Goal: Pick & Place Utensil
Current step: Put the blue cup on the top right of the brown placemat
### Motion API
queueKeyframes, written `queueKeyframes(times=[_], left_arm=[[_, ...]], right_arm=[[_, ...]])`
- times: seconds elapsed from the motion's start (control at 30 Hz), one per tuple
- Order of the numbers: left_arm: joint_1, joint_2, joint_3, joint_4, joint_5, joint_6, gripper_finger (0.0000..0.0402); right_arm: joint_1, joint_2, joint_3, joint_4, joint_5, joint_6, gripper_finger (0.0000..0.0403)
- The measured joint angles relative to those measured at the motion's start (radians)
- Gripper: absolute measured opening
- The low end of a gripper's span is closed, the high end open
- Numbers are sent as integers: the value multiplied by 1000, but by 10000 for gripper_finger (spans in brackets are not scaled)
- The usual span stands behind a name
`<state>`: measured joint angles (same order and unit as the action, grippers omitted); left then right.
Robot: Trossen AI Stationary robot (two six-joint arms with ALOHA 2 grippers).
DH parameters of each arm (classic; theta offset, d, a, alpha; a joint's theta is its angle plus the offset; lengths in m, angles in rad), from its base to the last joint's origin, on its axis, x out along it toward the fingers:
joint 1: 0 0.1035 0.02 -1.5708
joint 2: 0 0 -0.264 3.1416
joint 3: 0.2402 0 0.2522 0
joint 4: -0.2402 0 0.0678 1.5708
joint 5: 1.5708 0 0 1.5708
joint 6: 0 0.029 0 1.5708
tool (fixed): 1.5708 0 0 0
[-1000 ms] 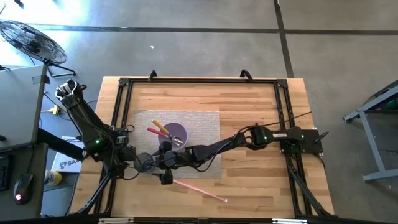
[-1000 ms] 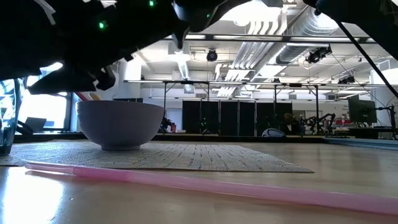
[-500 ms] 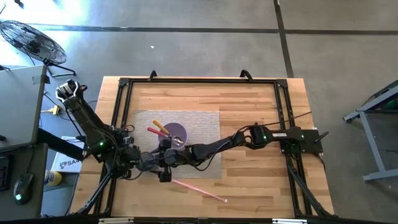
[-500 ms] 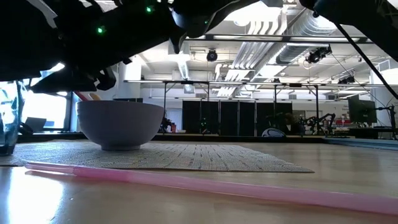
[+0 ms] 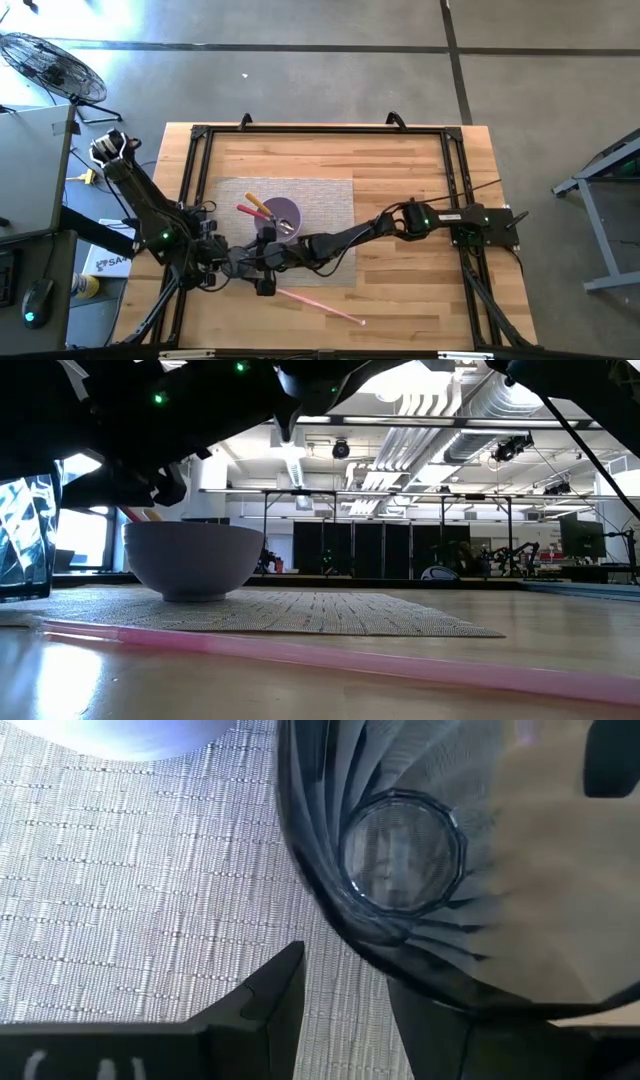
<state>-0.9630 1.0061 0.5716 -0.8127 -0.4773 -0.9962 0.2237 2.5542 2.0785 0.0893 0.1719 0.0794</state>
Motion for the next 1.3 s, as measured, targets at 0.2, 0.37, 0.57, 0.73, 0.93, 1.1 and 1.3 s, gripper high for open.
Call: queueKeyframes(times=[0.2, 0.37, 0.57, 0.73, 0.93, 1.1, 1.3], left_arm=[[0, 51, 0, 10, -18, -2, 140], [0, 49, 0, 9, -26, -4, 140], [0, 46, 5, -8, -3, -8, 140], [2, 44, 47, -59, 71, -13, 140], [2, 44, 111, -118, 159, -30, 140], [1, 44, 118, -127, 93, -28, 140], [1, 44, 118, -132, -31, -23, 140]], right_arm=[[-1, 0, 0, -3, 10, 34, 396], [-1, 0, 0, -6, 11, 48, 381], [6, -1, 0, -4, 23, 45, 365], [19, -22, 0, -17, 29, 26, 362], [44, -84, 2, -128, 135, -4, 359], [43, -90, 0, -163, 87, 31, 359], [22, -42, -2, -178, 55, 74, 359]])
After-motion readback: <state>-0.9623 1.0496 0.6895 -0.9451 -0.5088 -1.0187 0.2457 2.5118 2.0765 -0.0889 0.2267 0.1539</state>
